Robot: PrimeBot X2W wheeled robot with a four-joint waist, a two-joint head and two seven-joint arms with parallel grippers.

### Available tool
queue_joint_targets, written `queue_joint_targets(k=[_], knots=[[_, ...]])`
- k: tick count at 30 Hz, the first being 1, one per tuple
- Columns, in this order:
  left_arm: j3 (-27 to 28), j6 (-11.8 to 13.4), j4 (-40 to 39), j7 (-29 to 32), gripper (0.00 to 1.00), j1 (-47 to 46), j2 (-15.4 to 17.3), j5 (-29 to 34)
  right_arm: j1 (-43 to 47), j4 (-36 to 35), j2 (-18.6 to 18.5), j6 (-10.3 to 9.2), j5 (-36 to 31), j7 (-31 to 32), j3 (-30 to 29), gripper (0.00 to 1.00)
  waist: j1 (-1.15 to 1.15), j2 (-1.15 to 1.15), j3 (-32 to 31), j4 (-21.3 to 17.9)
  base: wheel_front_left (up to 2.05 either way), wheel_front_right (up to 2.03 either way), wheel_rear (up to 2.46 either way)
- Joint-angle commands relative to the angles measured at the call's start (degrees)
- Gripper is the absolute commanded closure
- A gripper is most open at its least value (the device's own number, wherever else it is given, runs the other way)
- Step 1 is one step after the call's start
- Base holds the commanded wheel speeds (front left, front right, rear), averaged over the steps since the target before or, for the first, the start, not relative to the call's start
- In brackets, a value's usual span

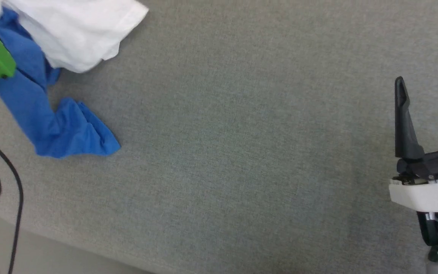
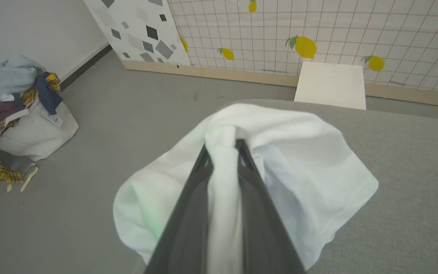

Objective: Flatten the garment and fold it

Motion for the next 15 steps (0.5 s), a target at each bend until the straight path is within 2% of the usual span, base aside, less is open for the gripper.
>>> queue_joint_targets(k=[1, 8, 15], knots=[[0.2, 0.3, -1.3, -0.5, 1.00, -1.8, 0.9, 0.0, -0.4, 0.8, 0.8, -0.09, 0.3, -0.9, -0.3, 0.00, 0.00, 0.00, -4.5, -2.0, 0.00, 0.00, 0.00], [-1.6, 0.2, -7.4, 1.7, 1.00, -6.1, 1.4, 0.8, 1.5, 5.5, 3.9, -0.09, 0.4, -3.8, -2.4, 0.00, 0.00, 0.00, -11.8, -4.2, 0.00, 0.00, 0.00], [-4.0, 1.4, -13.0, 6.0, 1.00, -11.9, -1.6, 0.0, 3.3, 8.7, 5.1, -0.09, 0.9, -5.7, -5.0, 0.00, 0.00, 0.00, -17.4, -6.1, 0.00, 0.00, 0.00]])
